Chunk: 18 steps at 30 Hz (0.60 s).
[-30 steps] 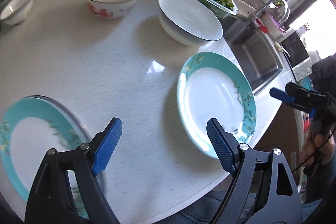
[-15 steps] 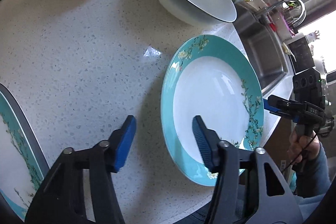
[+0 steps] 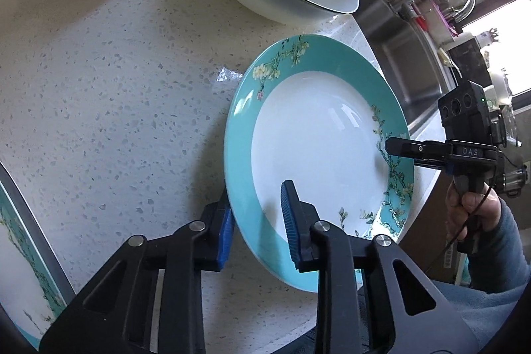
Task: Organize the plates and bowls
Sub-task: 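Close both grippers on the rim of the second teal floral plate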
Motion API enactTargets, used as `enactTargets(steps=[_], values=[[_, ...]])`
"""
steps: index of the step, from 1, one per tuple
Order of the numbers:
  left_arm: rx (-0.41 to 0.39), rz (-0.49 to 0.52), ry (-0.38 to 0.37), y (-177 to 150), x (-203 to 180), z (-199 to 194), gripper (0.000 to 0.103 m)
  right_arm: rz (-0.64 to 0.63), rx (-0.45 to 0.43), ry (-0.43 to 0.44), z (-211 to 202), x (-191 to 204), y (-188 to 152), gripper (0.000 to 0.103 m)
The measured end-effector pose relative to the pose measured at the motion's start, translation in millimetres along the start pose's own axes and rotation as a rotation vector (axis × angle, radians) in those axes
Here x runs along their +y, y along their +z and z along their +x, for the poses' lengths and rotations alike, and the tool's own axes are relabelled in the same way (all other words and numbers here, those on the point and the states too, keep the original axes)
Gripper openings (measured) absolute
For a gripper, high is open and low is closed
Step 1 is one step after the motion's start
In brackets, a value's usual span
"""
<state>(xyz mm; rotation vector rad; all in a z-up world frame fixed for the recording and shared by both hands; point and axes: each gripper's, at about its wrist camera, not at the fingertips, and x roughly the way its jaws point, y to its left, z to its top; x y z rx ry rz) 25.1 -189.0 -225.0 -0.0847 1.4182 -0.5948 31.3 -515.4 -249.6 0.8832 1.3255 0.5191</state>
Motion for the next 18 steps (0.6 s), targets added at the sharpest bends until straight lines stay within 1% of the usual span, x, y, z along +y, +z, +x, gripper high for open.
enactTargets(steps=[1, 2, 4, 6, 8, 11, 18], values=[[0.000, -0.004, 0.007, -0.9, 2.7, -0.8, 0.014, 0.011, 0.003, 0.000, -0.2, -2.0, 0.8, 0.009], [-0.002, -0.012, 0.004, -0.9, 5.6, -1.4, 0.012, 0.017, 0.008, -0.011, -0.2, -3.5, 1.2, 0.007], [-0.004, -0.028, -0.015, -1.8, 10.1, -3.4, 0.012, 0.012, 0.017, -0.027, -0.1, -0.9, 2.3, 0.007], [-0.008, -0.022, -0.010, -1.3, 9.4, -3.4, 0.011, 0.002, 0.022, -0.052, 0.4, 3.4, 3.5, 0.007], [-0.010, -0.026, -0.012, -2.0, 10.6, -4.3, 0.011, -0.004, 0.021, -0.068, 0.2, 6.0, 4.0, 0.009], [-0.018, -0.028, -0.005, -3.3, 9.1, -6.1, 0.011, -0.039, 0.019, -0.114, 2.0, 14.2, 2.9, 0.010], [-0.039, -0.034, -0.001, -9.1, 11.4, -16.9, 0.011, -0.047, 0.011, -0.131, 3.9, 20.4, -2.8, 0.010]])
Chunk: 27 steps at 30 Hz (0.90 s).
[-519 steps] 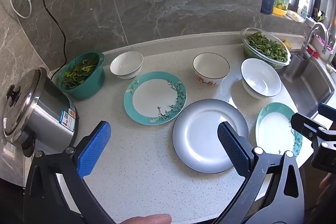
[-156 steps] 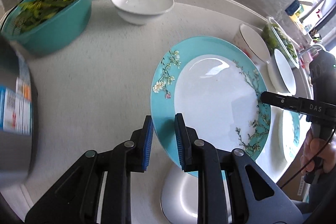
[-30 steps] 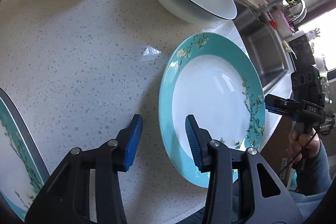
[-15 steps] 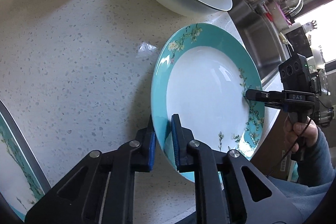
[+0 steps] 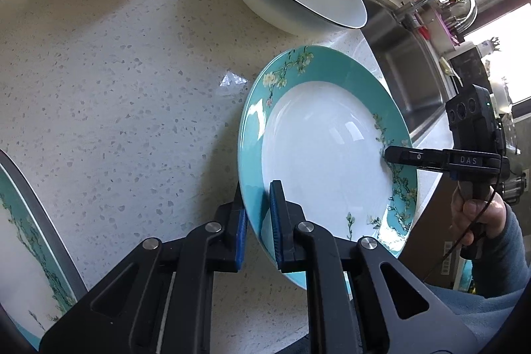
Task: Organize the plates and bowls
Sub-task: 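Close both grippers on the rim of the second teal floral plate, then carry the second teal plate with both grippers and lower it onto the plate stack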
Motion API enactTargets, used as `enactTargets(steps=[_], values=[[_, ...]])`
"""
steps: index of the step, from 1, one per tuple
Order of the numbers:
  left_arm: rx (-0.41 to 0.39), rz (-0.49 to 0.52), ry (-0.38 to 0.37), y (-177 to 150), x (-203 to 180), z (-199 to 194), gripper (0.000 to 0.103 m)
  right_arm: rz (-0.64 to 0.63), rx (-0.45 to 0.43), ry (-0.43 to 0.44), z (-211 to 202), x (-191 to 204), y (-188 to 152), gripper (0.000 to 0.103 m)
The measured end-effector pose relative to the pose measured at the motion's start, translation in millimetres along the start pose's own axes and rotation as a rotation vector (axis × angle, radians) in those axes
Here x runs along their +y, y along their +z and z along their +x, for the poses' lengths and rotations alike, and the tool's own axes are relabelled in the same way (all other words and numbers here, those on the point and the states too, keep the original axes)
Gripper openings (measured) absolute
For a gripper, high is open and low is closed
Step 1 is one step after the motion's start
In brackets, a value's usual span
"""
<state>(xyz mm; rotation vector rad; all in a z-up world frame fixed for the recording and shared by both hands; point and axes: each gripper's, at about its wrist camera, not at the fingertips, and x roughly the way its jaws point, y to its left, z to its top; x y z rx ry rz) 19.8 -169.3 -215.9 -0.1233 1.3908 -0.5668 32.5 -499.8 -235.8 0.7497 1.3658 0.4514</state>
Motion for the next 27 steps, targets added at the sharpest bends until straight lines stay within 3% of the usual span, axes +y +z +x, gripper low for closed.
enactTargets(steps=[8, 16, 27], values=[[-0.041, 0.013, 0.023, -3.2, 3.3, -29.3, 0.011, -0.029, -0.006, 0.007, 1.1, 27.2, -5.7, 0.011], [-0.108, -0.027, 0.061, -17.1, 31.6, -74.5, 0.011, -0.102, 0.013, 0.025, 16.9, 74.3, -6.3, 0.012], [-0.205, -0.207, 0.134, -63.2, 126.0, -149.3, 0.012, -0.261, 0.127, 0.068, 92.2, 170.6, -8.3, 0.013]])
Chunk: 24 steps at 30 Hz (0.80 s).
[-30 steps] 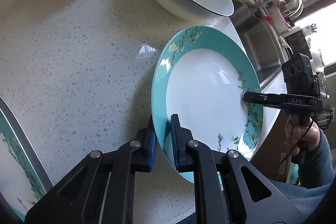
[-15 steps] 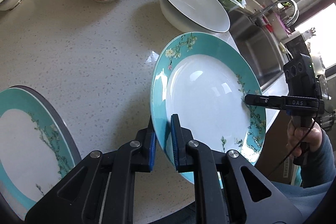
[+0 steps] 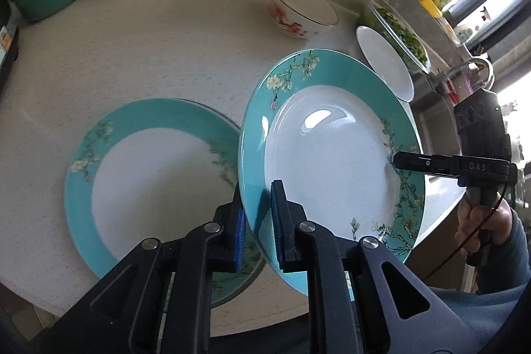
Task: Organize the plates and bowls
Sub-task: 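Carry the second teal plate with both grippers and lower it onto the plate stack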
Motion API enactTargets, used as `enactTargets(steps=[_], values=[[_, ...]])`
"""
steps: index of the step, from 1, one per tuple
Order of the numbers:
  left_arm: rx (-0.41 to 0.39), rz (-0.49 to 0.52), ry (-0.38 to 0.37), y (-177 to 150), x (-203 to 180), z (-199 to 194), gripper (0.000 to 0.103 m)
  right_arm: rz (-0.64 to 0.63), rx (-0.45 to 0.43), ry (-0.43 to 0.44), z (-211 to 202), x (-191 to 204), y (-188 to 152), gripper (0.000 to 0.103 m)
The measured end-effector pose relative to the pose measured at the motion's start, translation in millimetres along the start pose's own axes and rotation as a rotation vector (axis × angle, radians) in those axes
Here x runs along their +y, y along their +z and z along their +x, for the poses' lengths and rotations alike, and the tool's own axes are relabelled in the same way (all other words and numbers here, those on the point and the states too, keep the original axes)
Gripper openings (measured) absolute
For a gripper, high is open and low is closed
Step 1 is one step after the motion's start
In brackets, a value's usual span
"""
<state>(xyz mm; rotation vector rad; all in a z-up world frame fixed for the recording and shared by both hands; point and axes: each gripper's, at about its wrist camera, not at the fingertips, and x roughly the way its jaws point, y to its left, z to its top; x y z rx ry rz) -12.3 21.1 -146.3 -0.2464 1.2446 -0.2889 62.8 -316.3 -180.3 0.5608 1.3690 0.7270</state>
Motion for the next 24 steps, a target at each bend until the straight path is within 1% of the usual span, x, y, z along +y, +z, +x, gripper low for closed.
enactTargets(steps=[3, 7, 11, 15, 20, 24], values=[[-0.025, -0.046, 0.027, -5.4, 38.9, -15.7, 0.013, -0.041, 0.046, 0.013, 30.7, 26.3, 6.7, 0.013], [-0.041, -0.098, 0.059, -11.9, 80.0, -30.1, 0.014, -0.083, 0.102, 0.021, 67.6, 55.3, 12.2, 0.013], [-0.047, -0.119, 0.083, -21.2, 111.4, -39.6, 0.015, -0.105, 0.142, 0.020, 93.8, 72.2, 13.8, 0.013], [-0.039, -0.129, 0.094, -30.8, 139.9, -40.0, 0.015, -0.108, 0.163, 0.011, 111.0, 77.8, 14.6, 0.013], [-0.022, -0.127, 0.102, -42.4, 157.3, -33.3, 0.016, -0.105, 0.172, -0.028, 127.1, 78.5, 12.9, 0.014], [-0.029, -0.098, 0.121, -41.4, 158.4, -29.5, 0.016, -0.098, 0.166, -0.049, 133.8, 79.6, 10.5, 0.014]])
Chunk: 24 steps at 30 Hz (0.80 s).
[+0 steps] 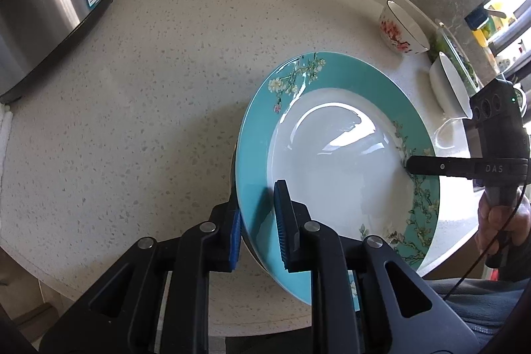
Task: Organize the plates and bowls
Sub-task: 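Carry the second teal plate with both grippers and lower it onto the plate stack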
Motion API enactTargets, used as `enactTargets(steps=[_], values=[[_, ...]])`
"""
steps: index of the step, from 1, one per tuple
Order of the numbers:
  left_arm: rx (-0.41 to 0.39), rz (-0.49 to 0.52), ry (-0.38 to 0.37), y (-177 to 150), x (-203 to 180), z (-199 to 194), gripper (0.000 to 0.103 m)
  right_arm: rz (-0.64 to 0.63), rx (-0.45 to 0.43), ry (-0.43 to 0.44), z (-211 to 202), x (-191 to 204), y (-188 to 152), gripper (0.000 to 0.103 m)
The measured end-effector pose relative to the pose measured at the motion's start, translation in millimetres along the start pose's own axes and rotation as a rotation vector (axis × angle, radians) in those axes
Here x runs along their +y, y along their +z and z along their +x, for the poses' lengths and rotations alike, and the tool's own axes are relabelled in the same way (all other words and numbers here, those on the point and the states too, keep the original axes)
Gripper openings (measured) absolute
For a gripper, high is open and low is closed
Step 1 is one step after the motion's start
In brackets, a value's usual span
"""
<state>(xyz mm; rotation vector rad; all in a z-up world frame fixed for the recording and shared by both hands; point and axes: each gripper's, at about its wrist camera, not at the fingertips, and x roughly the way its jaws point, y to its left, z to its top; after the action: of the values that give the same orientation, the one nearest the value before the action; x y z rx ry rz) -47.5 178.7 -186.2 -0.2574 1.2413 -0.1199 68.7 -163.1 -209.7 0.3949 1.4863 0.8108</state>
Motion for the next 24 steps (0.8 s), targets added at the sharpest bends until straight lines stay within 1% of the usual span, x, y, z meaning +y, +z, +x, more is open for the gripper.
enactTargets(steps=[3, 6, 8, 11, 15, 18, 24], values=[[0.005, 0.024, 0.023, 5.5, -9.9, 6.2, 0.018, -0.008, -0.007, -0.019, 0.9, 2.7, -1.6, 0.014], [0.005, 0.076, 0.072, 3.4, -20.2, 10.2, 0.020, -0.031, -0.016, -0.064, 3.4, 8.8, -2.9, 0.014], [-0.001, 0.093, 0.092, 2.0, -23.3, 11.8, 0.021, -0.032, -0.022, -0.078, 3.2, 8.5, -3.6, 0.014], [-0.009, 0.129, 0.120, 1.5, -29.3, 14.3, 0.022, -0.072, -0.033, -0.128, 3.8, 16.0, -4.5, 0.014], [-0.023, 0.165, 0.147, 1.2, -34.1, 16.5, 0.024, -0.174, -0.049, -0.242, 6.4, 33.7, -7.6, 0.015], [-0.025, 0.165, 0.142, 0.2, -31.8, 15.4, 0.025, -0.230, -0.065, -0.318, 8.5, 44.2, -12.2, 0.018], [-0.025, 0.180, 0.146, 3.8, -33.3, 17.3, 0.026, -0.325, -0.097, -0.481, 15.9, 64.0, -20.7, 0.027]])
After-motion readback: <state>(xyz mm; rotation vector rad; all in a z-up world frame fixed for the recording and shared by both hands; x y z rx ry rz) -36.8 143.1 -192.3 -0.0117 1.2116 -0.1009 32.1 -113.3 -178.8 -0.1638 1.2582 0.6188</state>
